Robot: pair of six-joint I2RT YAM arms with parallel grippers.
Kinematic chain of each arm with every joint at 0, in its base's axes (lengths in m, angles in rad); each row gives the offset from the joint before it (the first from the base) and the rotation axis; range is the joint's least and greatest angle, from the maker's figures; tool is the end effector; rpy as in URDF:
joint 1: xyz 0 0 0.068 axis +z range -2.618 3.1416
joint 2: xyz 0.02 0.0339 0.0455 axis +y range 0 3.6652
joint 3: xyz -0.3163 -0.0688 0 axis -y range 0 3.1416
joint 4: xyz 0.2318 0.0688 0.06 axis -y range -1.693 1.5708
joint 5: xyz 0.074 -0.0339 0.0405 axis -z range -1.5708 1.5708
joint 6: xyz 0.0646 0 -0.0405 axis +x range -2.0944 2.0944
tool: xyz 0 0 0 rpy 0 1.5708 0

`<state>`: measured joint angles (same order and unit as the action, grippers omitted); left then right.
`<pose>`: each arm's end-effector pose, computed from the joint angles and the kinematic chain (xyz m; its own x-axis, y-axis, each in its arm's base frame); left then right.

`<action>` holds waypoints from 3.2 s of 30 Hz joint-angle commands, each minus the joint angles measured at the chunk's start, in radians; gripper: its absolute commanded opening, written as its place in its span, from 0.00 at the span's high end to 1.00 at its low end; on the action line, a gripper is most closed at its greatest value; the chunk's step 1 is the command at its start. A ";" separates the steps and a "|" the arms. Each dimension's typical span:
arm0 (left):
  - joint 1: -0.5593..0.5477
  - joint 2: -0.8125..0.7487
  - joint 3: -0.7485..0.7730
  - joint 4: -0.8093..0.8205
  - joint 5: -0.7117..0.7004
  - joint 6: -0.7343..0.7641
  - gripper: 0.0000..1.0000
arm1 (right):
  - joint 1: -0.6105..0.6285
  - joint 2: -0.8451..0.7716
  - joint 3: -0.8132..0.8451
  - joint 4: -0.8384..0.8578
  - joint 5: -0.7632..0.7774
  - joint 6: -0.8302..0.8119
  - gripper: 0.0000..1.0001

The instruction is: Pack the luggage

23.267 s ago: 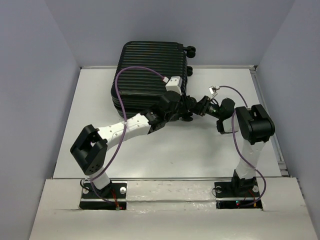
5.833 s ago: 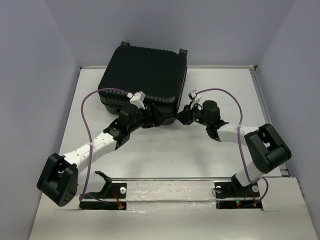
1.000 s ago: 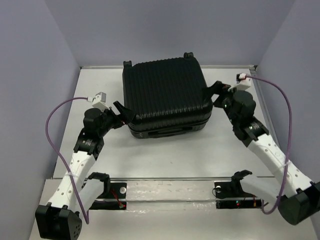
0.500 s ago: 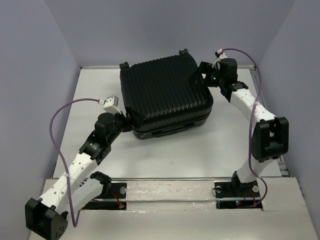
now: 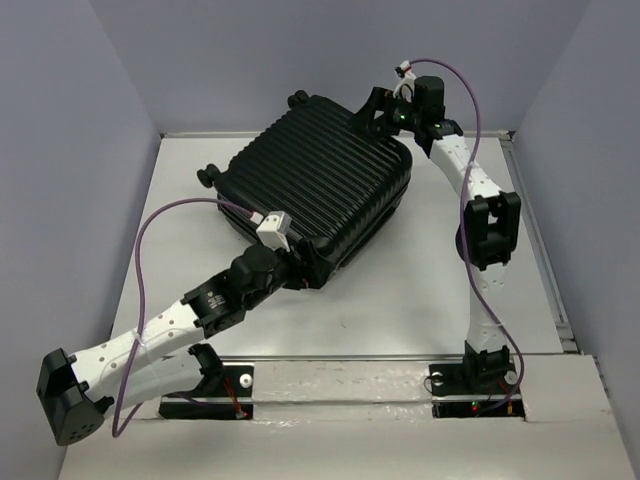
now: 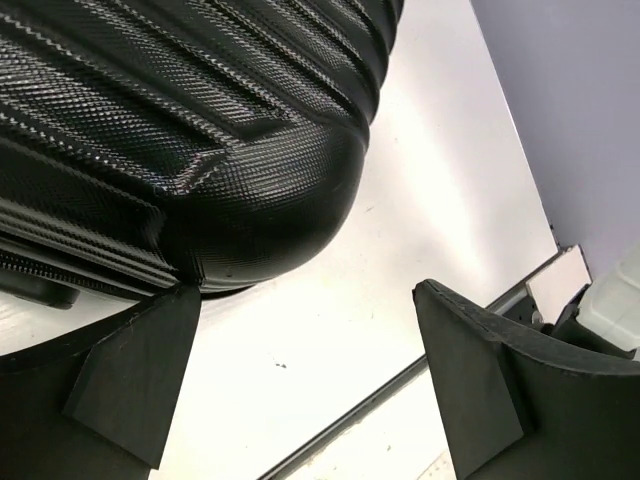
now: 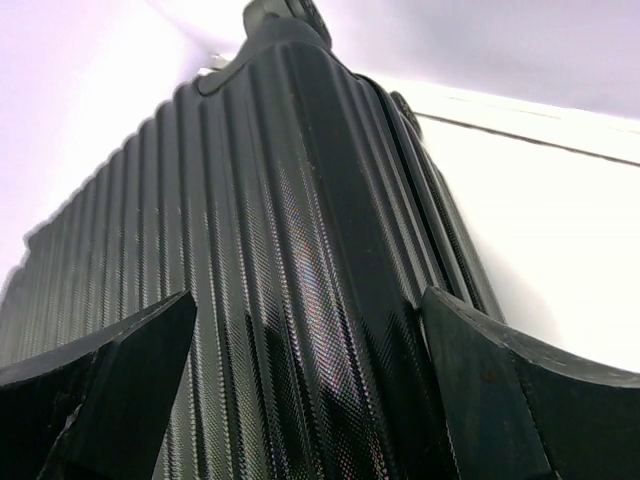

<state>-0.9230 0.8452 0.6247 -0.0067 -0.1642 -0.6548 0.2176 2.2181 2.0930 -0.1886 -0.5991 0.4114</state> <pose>0.1192 -0.1400 0.3269 -0.5284 -0.2974 -0.7952 0.4650 0.6823 -0.5641 0.5481 0.1585 0.3571 -0.5569 0.2151 -0.8022 -0.5230 0.6596 0.5399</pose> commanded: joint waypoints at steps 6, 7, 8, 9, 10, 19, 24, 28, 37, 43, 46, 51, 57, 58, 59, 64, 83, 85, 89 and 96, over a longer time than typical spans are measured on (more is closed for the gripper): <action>0.000 0.057 0.202 0.103 0.005 0.046 0.01 | 0.022 -0.019 0.490 -0.118 -0.252 0.204 0.00; 0.000 0.054 0.208 0.097 0.005 0.049 0.01 | 0.022 -0.059 0.437 -0.109 -0.243 0.181 0.00; 0.000 0.048 0.214 0.085 0.002 0.055 0.01 | 0.022 -0.107 0.383 -0.100 -0.229 0.134 0.00; 0.000 0.039 0.224 0.077 -0.001 0.060 0.01 | 0.022 -0.220 0.313 -0.078 -0.203 0.115 0.00; 0.000 0.031 0.228 0.064 -0.020 0.067 0.01 | 0.022 -0.280 0.235 -0.052 -0.189 0.093 0.00; 0.019 -0.003 0.230 -0.111 0.095 0.083 0.01 | 0.194 -1.091 -1.092 0.461 0.048 0.000 0.93; 0.024 -0.047 0.156 -0.124 0.114 0.063 0.01 | 0.437 -1.293 -1.585 0.693 0.293 -0.007 0.83; 0.026 -0.049 0.090 -0.078 0.136 0.037 0.01 | 0.502 -1.194 -1.760 0.862 0.358 0.009 0.67; 0.027 0.025 0.081 -0.003 0.114 0.041 0.01 | 0.543 -0.862 -1.713 1.098 0.430 -0.068 0.57; 0.032 0.043 0.067 0.011 0.092 0.044 0.01 | 0.562 -0.784 -1.688 1.160 0.440 -0.095 0.53; 0.036 0.049 0.060 0.037 0.080 0.040 0.01 | 0.562 -0.762 -1.686 1.196 0.449 -0.098 0.53; 0.052 0.060 0.063 0.047 0.066 0.044 0.01 | 0.562 -0.719 -1.677 1.284 0.475 -0.117 0.53; 0.070 0.083 0.072 0.051 0.068 0.049 0.01 | 0.562 -0.647 -1.659 1.373 0.461 -0.103 0.62; 0.075 0.089 0.072 0.054 0.068 0.049 0.01 | 0.562 -0.632 -1.656 1.390 0.461 -0.100 0.65; 0.078 0.091 0.072 0.056 0.068 0.049 0.01 | 0.571 -0.627 -1.656 1.405 0.464 -0.097 0.70; 0.096 0.129 0.098 0.077 0.065 0.063 0.01 | 0.580 -0.621 -1.688 1.471 0.481 -0.065 0.93; 0.119 0.373 0.371 0.191 0.149 0.064 0.01 | 0.991 -0.571 -1.627 1.345 0.749 0.076 0.93; 0.107 0.370 0.385 0.191 0.161 0.055 0.01 | 0.991 -0.503 -1.572 1.438 0.818 0.101 0.93; 0.098 0.348 0.408 0.194 0.271 0.014 0.01 | 0.991 -0.341 -1.489 1.745 1.020 0.165 0.93; 0.108 0.315 0.480 0.033 0.289 0.067 0.01 | 0.991 -0.327 -1.588 1.839 1.127 0.276 0.93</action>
<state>-0.8040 1.2129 0.9459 -0.1570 0.0261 -0.6209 1.1545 1.8942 0.5858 1.3575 0.5400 0.6220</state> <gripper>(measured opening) 0.992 0.075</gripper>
